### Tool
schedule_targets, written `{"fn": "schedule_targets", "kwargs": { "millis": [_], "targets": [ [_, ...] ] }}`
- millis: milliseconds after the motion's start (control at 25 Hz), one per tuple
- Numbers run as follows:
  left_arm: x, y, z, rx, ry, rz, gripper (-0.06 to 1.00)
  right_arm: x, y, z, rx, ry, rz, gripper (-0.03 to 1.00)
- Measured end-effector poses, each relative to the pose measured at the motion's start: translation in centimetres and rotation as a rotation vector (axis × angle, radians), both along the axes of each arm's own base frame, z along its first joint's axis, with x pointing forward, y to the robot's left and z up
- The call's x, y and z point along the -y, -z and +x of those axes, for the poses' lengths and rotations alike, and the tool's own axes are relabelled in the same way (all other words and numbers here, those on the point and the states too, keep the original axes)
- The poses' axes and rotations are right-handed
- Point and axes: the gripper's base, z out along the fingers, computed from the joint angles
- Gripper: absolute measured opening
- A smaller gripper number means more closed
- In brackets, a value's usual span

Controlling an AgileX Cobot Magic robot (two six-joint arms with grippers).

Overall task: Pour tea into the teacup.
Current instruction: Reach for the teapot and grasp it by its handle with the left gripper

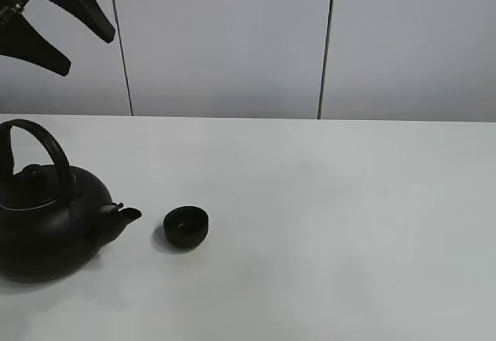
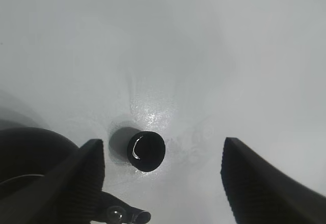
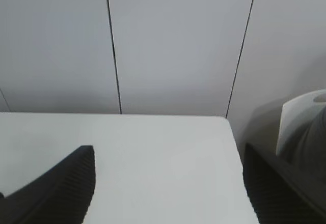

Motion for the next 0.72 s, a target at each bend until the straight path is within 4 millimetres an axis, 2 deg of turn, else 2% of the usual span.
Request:
{"fn": "schedule_targets", "kwargs": {
  "millis": [160, 360, 560, 720],
  "targets": [
    [0.0, 0.0, 0.0, 0.0, 0.0, 0.0, 0.48, 0.0, 6.7, 0.3, -0.094, 0.002, 0.026, 0.55],
    [0.0, 0.0, 0.0, 0.0, 0.0, 0.0, 0.48, 0.3, 12.7, 1.7, -0.186, 0.012, 0.066, 0.55],
    [0.0, 0.0, 0.0, 0.0, 0.0, 0.0, 0.48, 0.4, 16.3, 2.9, -0.26, -0.015, 0.094, 0.55],
    [0.0, 0.0, 0.0, 0.0, 0.0, 0.0, 0.48, 0.6, 17.7, 3.4, -0.29, -0.049, 0.083, 0.55]
  ]
}}
